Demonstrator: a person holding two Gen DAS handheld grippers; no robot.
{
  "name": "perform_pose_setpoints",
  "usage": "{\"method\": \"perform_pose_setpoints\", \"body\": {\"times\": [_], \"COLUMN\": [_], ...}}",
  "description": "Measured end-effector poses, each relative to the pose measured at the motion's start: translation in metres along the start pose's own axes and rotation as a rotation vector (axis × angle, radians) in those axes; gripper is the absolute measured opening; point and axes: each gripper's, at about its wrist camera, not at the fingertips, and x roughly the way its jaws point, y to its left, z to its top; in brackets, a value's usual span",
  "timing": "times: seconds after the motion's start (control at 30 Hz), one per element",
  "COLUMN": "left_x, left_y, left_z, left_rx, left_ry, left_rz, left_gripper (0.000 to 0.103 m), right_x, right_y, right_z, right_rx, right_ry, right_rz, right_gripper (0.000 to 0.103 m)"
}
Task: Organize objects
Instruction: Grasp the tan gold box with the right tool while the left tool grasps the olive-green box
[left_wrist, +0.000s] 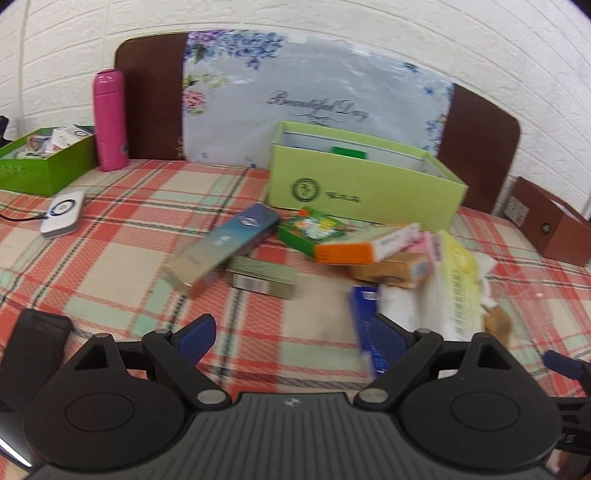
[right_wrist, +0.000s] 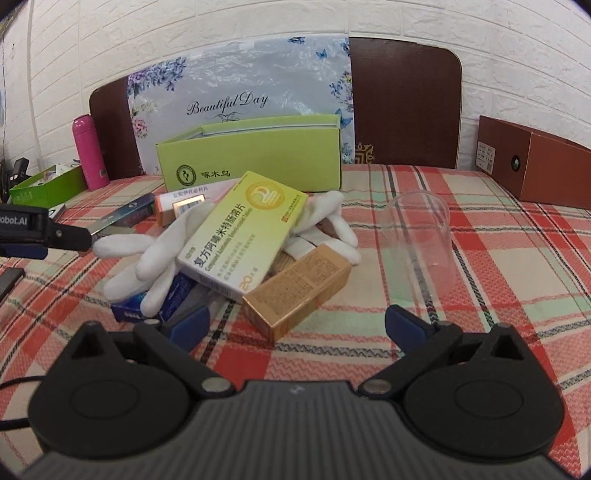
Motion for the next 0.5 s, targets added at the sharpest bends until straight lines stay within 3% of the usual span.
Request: {"method": "perform_pose_setpoints", "body": {"times": [0.1, 0.27, 0.5], "left_x": [0.011, 0.025, 0.077], "left_y": [0.023, 0.033, 0.018], "left_z": [0.009, 0.026, 0.045], "left_rx": [-0.024, -0.141, -0.305], "left_ry": [0.008, 0.053, 0.081], "left_rz": [0.044, -0.006, 0.142], "left_gripper": [0.093, 0.093, 0.091], "right_x": [0.007, 0.015, 0.013], "right_y": [-0.001, 0.002, 0.006], "right_z": [0.001, 0.002, 0.0], "right_rx": [0.022, 0.028, 0.009], "right_ry": [0.014, 0.033, 0.038], "right_rz": [-0.008, -0.002, 0.004], "right_gripper": [0.1, 0.097, 0.097]}}
